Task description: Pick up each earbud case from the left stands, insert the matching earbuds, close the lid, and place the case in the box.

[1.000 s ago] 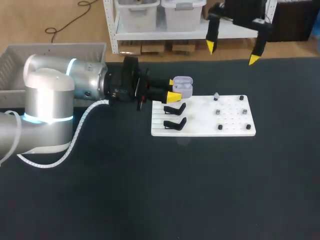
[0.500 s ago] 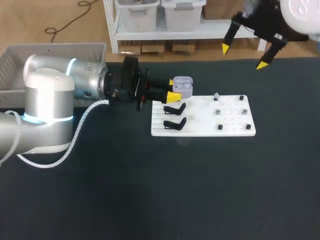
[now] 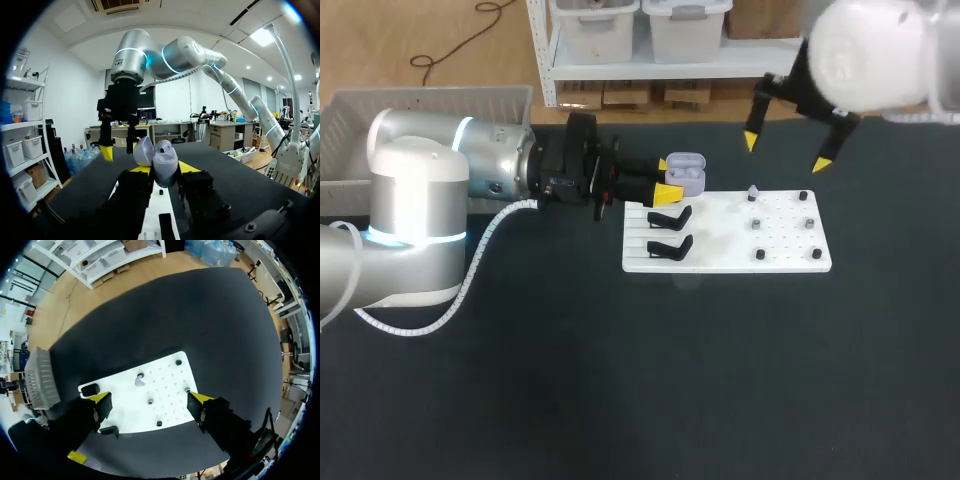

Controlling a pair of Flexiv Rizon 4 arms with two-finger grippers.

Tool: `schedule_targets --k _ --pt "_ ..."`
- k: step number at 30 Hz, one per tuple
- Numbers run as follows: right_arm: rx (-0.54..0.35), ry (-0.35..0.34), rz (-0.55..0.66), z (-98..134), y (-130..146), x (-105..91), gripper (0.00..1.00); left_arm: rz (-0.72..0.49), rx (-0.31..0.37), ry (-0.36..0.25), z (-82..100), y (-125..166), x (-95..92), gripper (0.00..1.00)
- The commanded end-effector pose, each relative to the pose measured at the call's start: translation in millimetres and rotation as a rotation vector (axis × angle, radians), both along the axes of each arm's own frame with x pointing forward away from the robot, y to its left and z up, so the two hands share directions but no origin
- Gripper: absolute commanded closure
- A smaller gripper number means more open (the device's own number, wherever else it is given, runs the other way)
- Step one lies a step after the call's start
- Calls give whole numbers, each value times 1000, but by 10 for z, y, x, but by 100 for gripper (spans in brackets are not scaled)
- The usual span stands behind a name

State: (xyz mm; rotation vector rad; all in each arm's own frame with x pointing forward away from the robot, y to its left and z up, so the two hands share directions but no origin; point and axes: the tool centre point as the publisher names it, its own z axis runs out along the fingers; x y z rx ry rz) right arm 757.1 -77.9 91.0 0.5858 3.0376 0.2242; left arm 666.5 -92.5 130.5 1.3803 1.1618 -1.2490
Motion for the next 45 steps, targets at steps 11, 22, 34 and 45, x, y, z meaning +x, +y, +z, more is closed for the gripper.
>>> schedule_targets --k 11,22,34,45 --pt "-25 21 38 -199 100 -15 0 3 -1 -2 -1 0 -9 100" --pt "-25 21 38 -199 100 -15 0 3 -1 -2 -1 0 -9 100" --pt "-90 -88 -28 -246 162 107 0 3 -1 -2 -1 0 -9 100" --pt "-146 -109 -79 -536 263 70 0 3 -1 -2 -1 0 -9 100"
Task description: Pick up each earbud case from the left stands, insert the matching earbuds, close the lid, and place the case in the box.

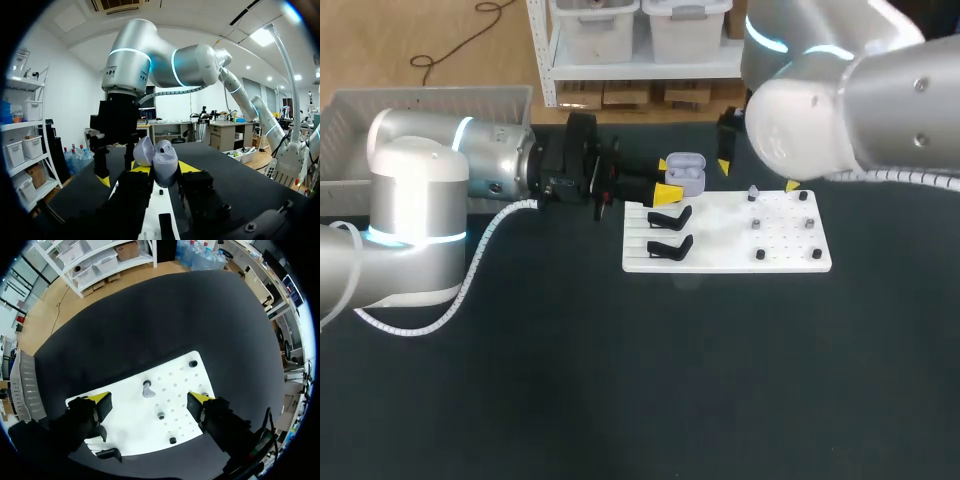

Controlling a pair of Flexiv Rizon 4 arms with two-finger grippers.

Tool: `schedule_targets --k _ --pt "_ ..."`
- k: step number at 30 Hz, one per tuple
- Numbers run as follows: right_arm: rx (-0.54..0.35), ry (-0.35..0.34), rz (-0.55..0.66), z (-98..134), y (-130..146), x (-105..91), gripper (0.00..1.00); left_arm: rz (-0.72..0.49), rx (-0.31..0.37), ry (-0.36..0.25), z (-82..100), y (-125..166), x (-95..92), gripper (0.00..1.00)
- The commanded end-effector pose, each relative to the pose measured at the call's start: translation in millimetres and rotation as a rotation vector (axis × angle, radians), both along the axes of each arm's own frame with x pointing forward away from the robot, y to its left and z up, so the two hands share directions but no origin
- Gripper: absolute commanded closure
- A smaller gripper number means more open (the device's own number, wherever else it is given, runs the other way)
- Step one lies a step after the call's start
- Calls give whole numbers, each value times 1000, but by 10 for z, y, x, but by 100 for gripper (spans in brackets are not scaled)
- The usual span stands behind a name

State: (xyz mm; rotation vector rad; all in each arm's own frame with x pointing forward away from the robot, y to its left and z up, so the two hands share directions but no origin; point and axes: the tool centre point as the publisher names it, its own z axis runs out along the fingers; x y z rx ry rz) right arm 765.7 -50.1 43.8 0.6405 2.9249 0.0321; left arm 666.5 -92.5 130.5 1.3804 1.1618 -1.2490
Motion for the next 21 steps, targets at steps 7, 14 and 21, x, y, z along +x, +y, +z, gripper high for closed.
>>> schedule_targets --k 7,14,21 --pt "31 -25 -79 -76 -108 -23 7 3 -1 -2 -1 0 -9 100" --pt "95 -11 -81 -31 -40 -11 37 3 -1 -2 -1 0 -9 100" --pt "120 9 -84 -93 9 6 52 3 -1 -2 -1 0 -9 100"
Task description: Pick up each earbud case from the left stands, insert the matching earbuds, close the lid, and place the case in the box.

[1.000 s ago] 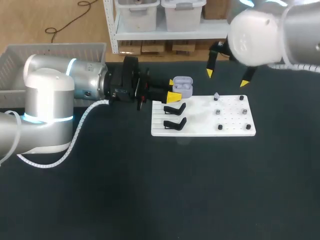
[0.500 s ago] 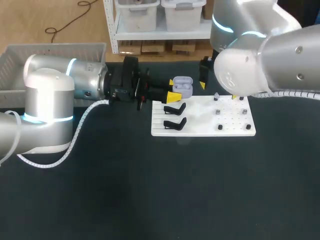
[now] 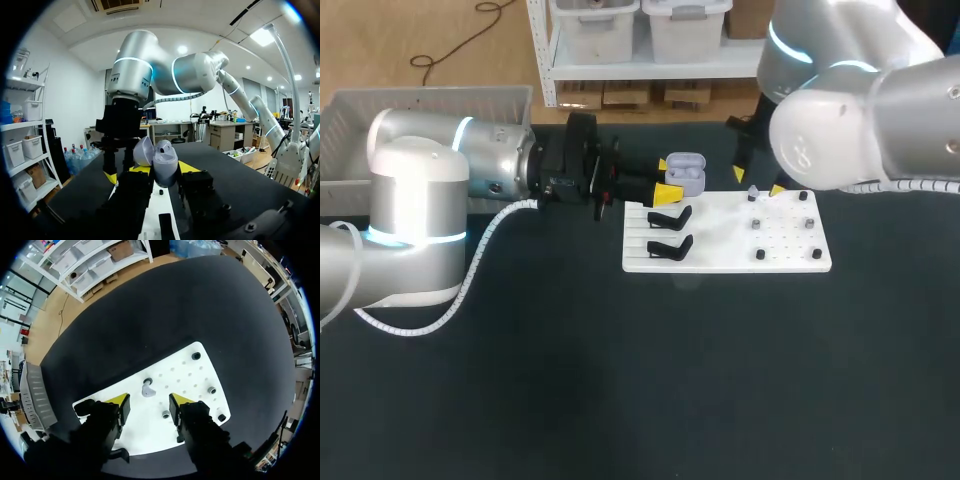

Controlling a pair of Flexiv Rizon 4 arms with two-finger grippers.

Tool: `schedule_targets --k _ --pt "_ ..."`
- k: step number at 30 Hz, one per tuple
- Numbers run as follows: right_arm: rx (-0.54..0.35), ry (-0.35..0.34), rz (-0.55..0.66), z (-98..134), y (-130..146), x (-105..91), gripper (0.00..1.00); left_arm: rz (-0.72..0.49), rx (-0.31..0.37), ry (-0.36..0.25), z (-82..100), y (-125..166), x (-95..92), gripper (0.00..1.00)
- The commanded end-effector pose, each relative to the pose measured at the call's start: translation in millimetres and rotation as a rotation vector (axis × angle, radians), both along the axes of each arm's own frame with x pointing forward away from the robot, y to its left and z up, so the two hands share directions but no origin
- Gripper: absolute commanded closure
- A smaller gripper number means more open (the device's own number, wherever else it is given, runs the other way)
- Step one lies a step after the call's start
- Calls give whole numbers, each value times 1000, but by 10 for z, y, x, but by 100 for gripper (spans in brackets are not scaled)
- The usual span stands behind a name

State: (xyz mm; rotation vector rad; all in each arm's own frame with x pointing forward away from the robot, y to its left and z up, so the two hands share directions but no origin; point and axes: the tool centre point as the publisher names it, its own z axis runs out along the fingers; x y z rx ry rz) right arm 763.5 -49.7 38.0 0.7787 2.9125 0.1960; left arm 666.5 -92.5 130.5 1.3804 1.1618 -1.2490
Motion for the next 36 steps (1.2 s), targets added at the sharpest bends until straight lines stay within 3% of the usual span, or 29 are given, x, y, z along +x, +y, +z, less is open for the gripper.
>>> schedule_targets --k 1,36 --pt "3 10 -2 -55 7 30 52 3 -1 -2 -1 0 -9 100" --pt "-9 28 -5 -260 27 73 63 3 -1 -2 -1 0 -9 100"
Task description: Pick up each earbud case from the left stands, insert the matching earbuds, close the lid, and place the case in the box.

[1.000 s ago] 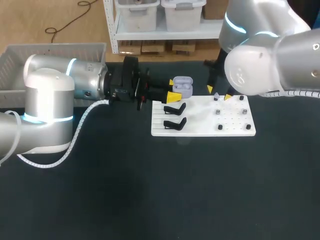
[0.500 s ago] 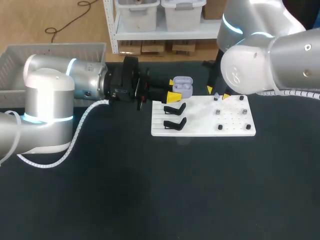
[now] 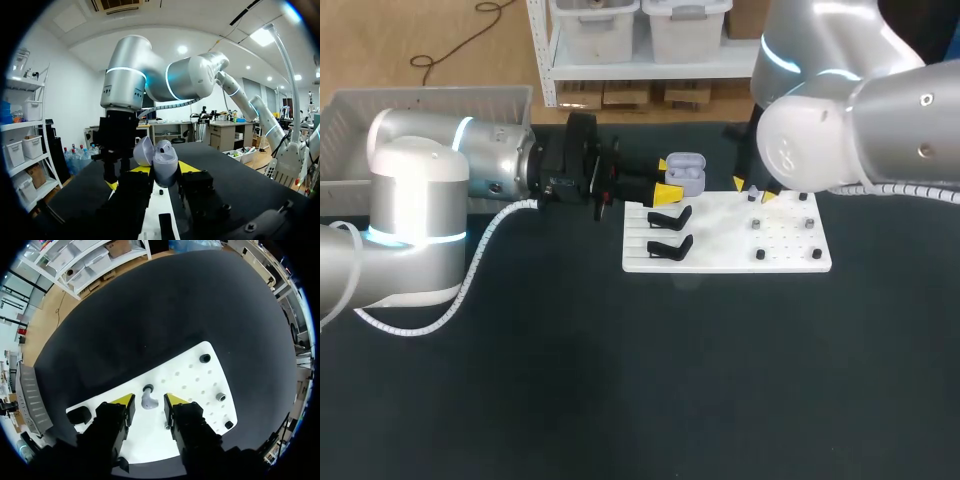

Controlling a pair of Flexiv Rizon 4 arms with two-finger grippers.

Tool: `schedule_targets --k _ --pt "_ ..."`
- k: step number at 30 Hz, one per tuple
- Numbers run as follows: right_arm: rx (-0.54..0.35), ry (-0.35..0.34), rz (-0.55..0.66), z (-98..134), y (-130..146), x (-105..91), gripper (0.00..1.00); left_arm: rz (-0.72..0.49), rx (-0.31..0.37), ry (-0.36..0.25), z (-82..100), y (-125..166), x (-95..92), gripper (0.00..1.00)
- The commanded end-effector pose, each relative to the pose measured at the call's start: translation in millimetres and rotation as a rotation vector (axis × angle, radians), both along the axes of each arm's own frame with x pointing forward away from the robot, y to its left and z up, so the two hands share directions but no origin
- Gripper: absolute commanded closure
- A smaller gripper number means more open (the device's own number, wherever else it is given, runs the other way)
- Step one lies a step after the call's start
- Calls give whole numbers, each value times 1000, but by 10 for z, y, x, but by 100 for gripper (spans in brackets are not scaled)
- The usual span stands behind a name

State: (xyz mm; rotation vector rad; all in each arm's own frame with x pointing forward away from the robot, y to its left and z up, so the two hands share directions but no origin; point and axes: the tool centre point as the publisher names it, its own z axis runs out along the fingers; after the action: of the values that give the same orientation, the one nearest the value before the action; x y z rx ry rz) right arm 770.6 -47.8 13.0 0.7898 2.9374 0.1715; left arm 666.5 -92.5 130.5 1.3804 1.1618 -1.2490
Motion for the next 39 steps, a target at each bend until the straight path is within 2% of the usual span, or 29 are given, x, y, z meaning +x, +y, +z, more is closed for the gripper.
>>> schedule_targets --k 1,11,27,32,37,39 --pt "1 -2 -3 -11 10 3 64 3 -1 -2 -1 0 -9 100" --pt "-1 2 -9 -27 16 11 70 3 -1 -2 -1 0 -9 100" --pt "-9 2 -14 -20 -18 44 71 3 -1 -2 -1 0 -9 100" --pt "-10 7 -13 -22 -21 48 80 3 -1 -2 -1 0 -9 100" --pt "-12 12 -12 -38 -27 48 100 3 -1 -2 -1 0 -9 100" --pt "-12 14 -11 -39 -33 45 100 3 -1 -2 -1 0 -9 100"
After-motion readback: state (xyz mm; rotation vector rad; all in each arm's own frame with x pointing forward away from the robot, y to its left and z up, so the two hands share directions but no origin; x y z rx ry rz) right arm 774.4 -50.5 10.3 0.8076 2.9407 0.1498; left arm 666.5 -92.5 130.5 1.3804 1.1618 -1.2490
